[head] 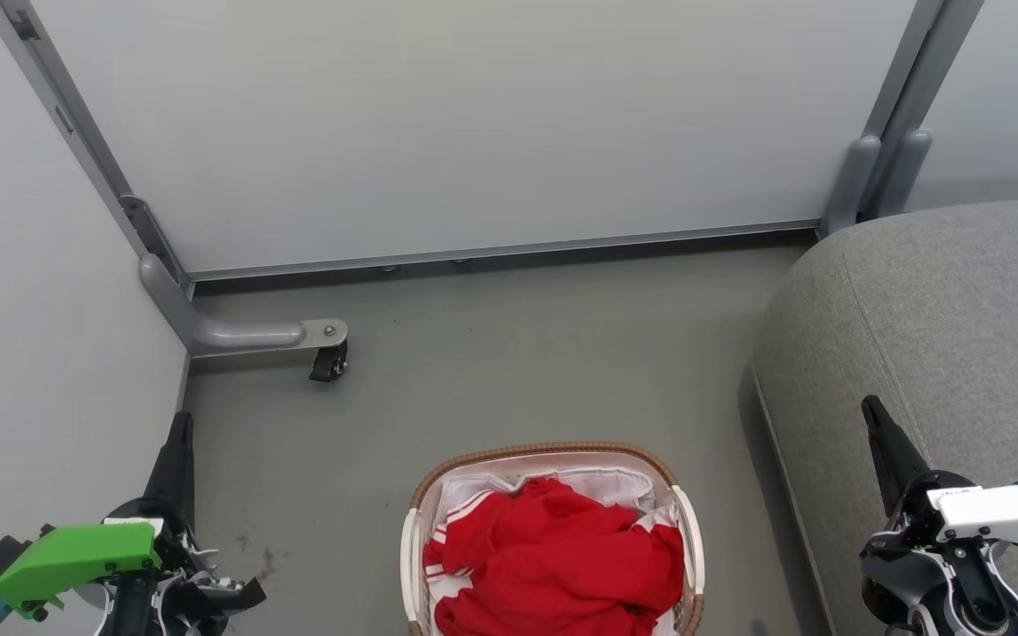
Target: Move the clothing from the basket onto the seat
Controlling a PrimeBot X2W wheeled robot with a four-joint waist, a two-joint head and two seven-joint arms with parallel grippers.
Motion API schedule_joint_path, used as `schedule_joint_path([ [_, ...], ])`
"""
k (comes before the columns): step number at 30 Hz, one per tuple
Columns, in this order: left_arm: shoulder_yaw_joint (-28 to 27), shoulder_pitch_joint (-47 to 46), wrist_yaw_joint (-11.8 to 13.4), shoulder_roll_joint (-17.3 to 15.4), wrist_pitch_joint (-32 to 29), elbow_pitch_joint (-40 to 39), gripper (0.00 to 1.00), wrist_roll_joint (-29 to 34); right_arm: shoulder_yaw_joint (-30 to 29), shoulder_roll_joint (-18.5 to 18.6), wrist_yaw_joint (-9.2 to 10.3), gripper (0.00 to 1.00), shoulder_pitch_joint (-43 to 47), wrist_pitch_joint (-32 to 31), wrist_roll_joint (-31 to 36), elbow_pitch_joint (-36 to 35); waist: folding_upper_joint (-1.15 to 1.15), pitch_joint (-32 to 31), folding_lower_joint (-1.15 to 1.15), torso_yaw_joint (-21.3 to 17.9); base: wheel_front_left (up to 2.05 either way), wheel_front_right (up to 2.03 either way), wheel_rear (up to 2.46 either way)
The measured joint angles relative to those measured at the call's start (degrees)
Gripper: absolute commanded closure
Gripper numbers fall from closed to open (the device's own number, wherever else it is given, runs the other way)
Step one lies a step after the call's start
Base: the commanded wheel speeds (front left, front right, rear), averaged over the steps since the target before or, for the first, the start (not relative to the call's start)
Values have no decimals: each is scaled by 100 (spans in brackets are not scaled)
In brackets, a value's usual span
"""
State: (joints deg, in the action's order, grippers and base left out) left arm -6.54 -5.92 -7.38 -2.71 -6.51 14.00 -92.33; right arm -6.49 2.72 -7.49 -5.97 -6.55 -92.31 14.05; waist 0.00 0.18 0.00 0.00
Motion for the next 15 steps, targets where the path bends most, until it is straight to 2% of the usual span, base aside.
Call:
schedule_joint_path([
  [6, 0, 0, 0, 0, 0, 0, 100, 0, 0, 0, 0, 100, 0, 0, 0, 0, 0, 0, 0, 0, 0, 0, 0],
  [7, 2, 6, 1, 3, 2, 18, 0, 1, 0, -5, 0, 0, 8, 0, 1, 18, 0, 0, 0, 0, 0, 0, 0],
  [15, 130, 265, 14, 52, 86, 282, 0, 16, 69, -103, 2, 0, 218, 81, 23, 290, 0, 0, 0, 0, 0, 0, 0],
])
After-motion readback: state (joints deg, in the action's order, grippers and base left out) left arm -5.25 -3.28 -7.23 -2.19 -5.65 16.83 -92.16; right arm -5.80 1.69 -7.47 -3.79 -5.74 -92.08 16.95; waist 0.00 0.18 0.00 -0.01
